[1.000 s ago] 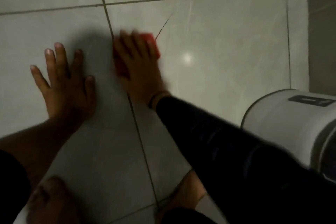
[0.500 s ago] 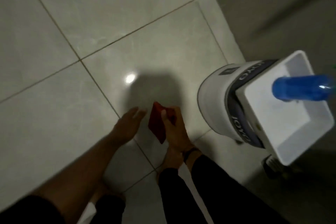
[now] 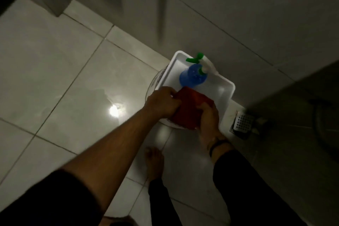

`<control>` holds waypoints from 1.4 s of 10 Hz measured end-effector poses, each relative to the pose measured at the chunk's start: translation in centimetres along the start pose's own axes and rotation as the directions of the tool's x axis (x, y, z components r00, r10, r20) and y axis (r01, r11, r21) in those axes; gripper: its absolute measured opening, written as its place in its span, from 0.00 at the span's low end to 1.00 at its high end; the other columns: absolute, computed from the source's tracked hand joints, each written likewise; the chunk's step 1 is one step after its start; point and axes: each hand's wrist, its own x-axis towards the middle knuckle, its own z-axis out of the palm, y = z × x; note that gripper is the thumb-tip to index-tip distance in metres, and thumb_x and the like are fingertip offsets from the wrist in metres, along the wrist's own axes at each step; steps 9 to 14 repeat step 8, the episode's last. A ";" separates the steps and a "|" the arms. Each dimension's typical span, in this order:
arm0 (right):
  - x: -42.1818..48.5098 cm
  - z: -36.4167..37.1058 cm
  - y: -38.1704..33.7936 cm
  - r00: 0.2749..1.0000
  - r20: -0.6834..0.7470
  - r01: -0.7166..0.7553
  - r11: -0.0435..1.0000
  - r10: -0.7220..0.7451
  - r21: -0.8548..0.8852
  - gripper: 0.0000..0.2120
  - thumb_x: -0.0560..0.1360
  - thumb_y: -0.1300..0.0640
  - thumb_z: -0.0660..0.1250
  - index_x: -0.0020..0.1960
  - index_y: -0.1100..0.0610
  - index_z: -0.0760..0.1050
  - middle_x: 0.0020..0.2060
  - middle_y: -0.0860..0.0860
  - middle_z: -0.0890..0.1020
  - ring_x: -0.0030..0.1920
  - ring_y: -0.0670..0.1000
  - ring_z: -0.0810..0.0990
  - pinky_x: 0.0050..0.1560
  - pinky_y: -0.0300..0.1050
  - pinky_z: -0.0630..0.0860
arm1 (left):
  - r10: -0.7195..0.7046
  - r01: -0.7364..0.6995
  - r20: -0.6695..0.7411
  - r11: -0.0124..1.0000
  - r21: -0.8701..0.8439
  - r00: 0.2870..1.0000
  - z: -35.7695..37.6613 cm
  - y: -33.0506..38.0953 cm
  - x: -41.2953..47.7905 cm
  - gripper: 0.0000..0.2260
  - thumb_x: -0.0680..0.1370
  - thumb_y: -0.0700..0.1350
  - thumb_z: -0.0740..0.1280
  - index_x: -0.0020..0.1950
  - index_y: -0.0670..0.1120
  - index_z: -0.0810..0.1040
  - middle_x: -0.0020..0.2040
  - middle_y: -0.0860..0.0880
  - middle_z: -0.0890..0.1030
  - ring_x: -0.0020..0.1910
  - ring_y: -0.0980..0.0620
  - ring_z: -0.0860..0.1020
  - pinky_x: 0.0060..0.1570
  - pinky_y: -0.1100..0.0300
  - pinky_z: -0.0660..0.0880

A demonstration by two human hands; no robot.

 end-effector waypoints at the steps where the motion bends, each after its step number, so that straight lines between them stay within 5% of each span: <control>1: 2.9 -0.3 -0.7 1.000 -0.007 0.019 0.989 -0.020 -0.146 0.17 0.81 0.69 0.64 0.56 0.52 0.87 0.42 0.43 0.91 0.43 0.43 0.90 0.46 0.40 0.88 | 0.006 0.007 -0.056 0.973 0.231 0.998 1.7 1.4 3.3 0.20 0.80 0.55 0.68 0.70 0.48 0.82 0.66 0.44 0.85 0.58 0.44 0.83 0.53 0.56 0.73; 2: 6.9 -0.4 -0.2 0.995 -0.094 -0.073 0.901 0.036 -0.427 0.21 0.79 0.67 0.72 0.71 0.64 0.76 0.64 0.60 0.85 0.62 0.58 0.84 0.67 0.52 0.81 | -0.022 0.042 -0.049 0.896 0.441 0.999 3.6 0.7 7.4 0.21 0.81 0.53 0.68 0.70 0.44 0.80 0.67 0.40 0.84 0.65 0.39 0.84 0.58 0.51 0.78; 4: 10.4 0.2 0.5 0.988 -0.150 -0.120 0.690 0.017 -0.714 0.41 0.71 0.53 0.83 0.78 0.61 0.68 0.71 0.60 0.81 0.70 0.63 0.82 0.73 0.56 0.78 | -0.023 0.093 -0.140 0.845 0.526 0.990 5.0 -0.8 10.3 0.19 0.83 0.51 0.68 0.71 0.43 0.79 0.65 0.39 0.83 0.64 0.37 0.83 0.63 0.47 0.80; 5: 9.7 0.4 1.1 0.978 -0.192 -0.098 0.646 -0.077 -0.757 0.54 0.70 0.48 0.83 0.84 0.59 0.55 0.75 0.59 0.78 0.74 0.63 0.78 0.76 0.58 0.74 | 0.105 0.039 -0.219 0.822 0.568 0.970 5.7 0.0 8.6 0.18 0.84 0.46 0.67 0.75 0.44 0.75 0.66 0.41 0.80 0.64 0.37 0.83 0.63 0.43 0.81; 6: 8.7 0.9 0.5 0.974 -0.198 -0.077 0.662 -0.109 -0.745 0.56 0.72 0.47 0.82 0.86 0.60 0.50 0.76 0.60 0.76 0.76 0.64 0.77 0.78 0.60 0.73 | 0.143 0.017 -0.243 0.830 0.558 0.959 4.9 0.8 6.5 0.18 0.84 0.46 0.68 0.74 0.45 0.74 0.65 0.42 0.80 0.63 0.38 0.83 0.61 0.44 0.82; 7: 2.6 2.6 -0.6 0.960 -0.257 -0.078 0.774 -0.111 -0.628 0.50 0.77 0.50 0.75 0.86 0.62 0.48 0.79 0.61 0.73 0.77 0.65 0.74 0.79 0.59 0.70 | 0.148 0.002 -0.286 0.885 0.466 0.947 2.7 -0.1 0.1 0.17 0.83 0.52 0.67 0.71 0.48 0.76 0.65 0.44 0.80 0.63 0.39 0.82 0.56 0.46 0.80; 8: -2.7 3.5 -1.6 0.949 -0.290 -0.045 0.854 -0.126 -0.519 0.40 0.80 0.53 0.73 0.83 0.64 0.57 0.77 0.63 0.75 0.77 0.65 0.75 0.77 0.55 0.71 | 0.132 0.040 -0.305 0.866 0.498 0.943 0.6 -1.4 -5.0 0.20 0.83 0.56 0.64 0.73 0.50 0.74 0.69 0.45 0.77 0.66 0.39 0.79 0.59 0.46 0.77; 14: -2.7 3.5 -1.6 0.949 -0.290 -0.045 0.854 -0.126 -0.519 0.40 0.80 0.53 0.73 0.83 0.64 0.57 0.77 0.63 0.75 0.77 0.65 0.75 0.77 0.55 0.71 | 0.132 0.040 -0.305 0.866 0.498 0.943 0.6 -1.4 -5.0 0.20 0.83 0.56 0.64 0.73 0.50 0.74 0.69 0.45 0.77 0.66 0.39 0.79 0.59 0.46 0.77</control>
